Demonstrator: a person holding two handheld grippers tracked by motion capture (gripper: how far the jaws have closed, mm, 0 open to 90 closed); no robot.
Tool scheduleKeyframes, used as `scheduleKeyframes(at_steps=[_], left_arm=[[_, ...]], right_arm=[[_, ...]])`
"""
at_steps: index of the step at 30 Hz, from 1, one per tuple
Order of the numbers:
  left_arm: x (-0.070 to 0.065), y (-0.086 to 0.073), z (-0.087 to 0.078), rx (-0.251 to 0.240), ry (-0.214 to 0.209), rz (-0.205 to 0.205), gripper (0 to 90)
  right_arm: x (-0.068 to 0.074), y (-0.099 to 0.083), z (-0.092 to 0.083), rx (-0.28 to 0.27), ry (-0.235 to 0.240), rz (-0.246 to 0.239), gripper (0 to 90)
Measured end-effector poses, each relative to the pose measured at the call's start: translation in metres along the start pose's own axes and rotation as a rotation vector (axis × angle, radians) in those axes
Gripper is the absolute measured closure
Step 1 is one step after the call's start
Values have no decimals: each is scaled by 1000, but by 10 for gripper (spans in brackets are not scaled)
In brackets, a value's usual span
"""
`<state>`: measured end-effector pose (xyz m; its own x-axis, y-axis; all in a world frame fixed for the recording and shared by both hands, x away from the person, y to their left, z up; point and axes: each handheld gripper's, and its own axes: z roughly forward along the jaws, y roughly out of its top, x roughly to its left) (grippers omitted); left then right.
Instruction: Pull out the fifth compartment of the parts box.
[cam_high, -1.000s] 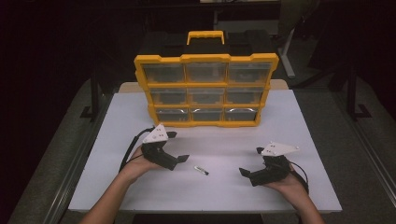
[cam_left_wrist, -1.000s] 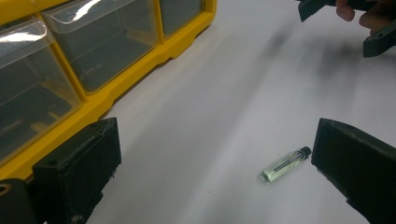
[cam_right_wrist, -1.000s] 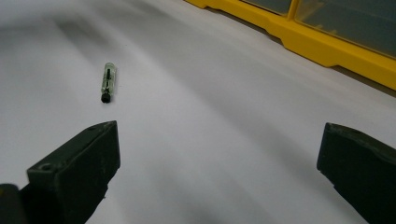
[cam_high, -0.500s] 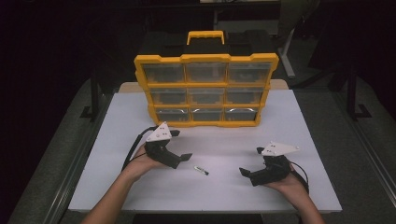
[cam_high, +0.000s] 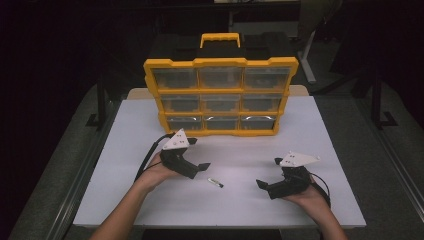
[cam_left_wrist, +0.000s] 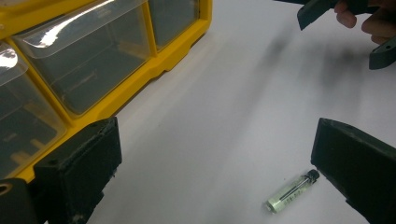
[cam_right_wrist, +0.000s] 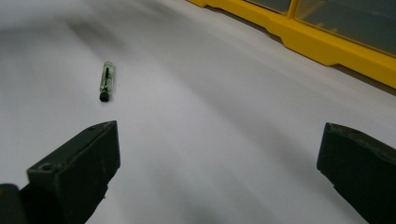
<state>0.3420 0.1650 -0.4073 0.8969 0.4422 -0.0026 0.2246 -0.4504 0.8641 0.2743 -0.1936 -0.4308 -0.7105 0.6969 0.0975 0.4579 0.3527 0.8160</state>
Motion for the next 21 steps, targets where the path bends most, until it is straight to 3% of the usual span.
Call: scheduleKeyframes(at_steps=[16, 21], left_arm=[[2, 6, 12, -11, -13, 26, 19], [4, 7, 13, -17, -16, 17, 19]], right_arm=[[-2, -2, 2, -10, -2, -6, 0], [-2, -2, 2, -9, -4, 1, 0]])
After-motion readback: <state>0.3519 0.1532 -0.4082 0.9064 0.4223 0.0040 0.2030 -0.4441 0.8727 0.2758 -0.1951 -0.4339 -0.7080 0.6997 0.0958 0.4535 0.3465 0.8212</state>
